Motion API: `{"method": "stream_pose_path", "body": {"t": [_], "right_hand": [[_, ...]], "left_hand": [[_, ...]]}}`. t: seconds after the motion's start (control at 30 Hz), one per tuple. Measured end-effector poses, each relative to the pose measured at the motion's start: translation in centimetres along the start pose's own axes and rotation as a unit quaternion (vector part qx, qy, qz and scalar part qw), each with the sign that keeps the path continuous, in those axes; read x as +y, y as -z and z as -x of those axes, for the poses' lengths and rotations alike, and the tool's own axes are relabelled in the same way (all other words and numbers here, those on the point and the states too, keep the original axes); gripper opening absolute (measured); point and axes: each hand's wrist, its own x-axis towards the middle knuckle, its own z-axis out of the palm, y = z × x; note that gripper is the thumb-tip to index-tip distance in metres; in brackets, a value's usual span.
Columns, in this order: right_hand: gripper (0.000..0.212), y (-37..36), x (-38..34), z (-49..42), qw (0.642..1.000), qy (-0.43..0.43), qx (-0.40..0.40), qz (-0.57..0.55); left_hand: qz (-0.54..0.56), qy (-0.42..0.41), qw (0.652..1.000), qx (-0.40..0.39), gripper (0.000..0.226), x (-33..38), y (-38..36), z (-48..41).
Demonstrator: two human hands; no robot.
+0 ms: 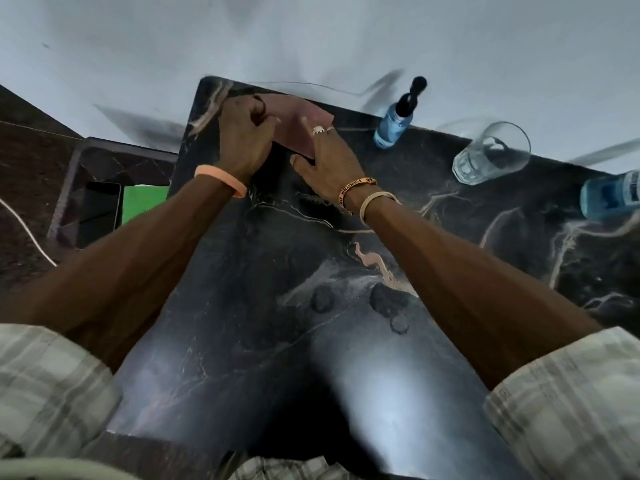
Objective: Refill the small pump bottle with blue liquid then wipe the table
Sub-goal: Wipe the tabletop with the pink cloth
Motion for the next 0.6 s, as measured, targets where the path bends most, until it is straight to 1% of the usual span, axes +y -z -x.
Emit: {"method": "stream_pose_path", "body": {"t": [0.07, 0.1, 0.13, 0.2, 0.23, 0.27, 0.3, 0.37, 0.43, 0.5, 0.53, 0.6], "right_hand": [[0.073, 0.4, 0.2, 2.2, 0.996, 0.014, 0.075, -0.043], [0.077, 0.6, 0.4, 3.5, 0.991, 0.022, 0.112, -0.067], [0.083, 0.8, 0.5, 5.0, 0.986, 0.024, 0.14, -0.087], [0.096, 1.2, 1.0, 7.8, 0.98, 0.013, 0.166, -0.106], [0.098, 1.4, 1.4, 9.4, 0.98, 0.004, 0.167, -0.104], [0.092, 1.5, 1.8, 11.0, 0.983, 0.001, 0.155, -0.101], [0.077, 1.6, 2.4, 12.8, 0.985, 0.007, 0.138, -0.104], [0.035, 1.5, 3.2, 16.6, 0.983, 0.021, 0.119, -0.141], [0.009, 1.2, 4.1, 21.3, 0.975, 0.008, 0.107, -0.194], [0.018, 1.0, 5.3, 26.4, 0.968, -0.009, 0.087, -0.235], [0.018, 0.9, 6.1, 28.7, 0.962, -0.023, 0.078, -0.26], [0.019, 0.8, 8.1, 34.0, 0.938, -0.058, 0.082, -0.331]], "left_hand": [[0.084, -0.019, 0.996, -0.031, 0.013, 0.9, 0.0, 2.5], [0.109, -0.032, 0.993, -0.041, 0.008, 1.5, 0.1, 3.9], [0.136, -0.055, 0.988, -0.051, 0.008, 1.8, 0.1, 5.3], [0.171, -0.092, 0.979, -0.067, 0.014, 2.8, 0.3, 7.8], [0.189, -0.091, 0.976, -0.065, 0.013, 3.6, 0.3, 9.3], [0.22, -0.08, 0.97, -0.069, 0.008, 4.3, 0.1, 10.8], [0.239, -0.067, 0.966, -0.077, 0.006, 5.2, -0.1, 12.5], [0.233, -0.068, 0.964, -0.106, 0.017, 6.3, -0.9, 16.2], [0.219, -0.078, 0.961, -0.151, 0.019, 6.9, -2.0, 20.6], [0.222, -0.046, 0.954, -0.194, 0.018, 6.9, -3.2, 25.1], [0.21, -0.026, 0.955, -0.208, 0.019, 6.8, -3.7, 27.1], [0.17, -0.007, 0.958, -0.231, 0.04, 6.7, -4.9, 31.2]]}}
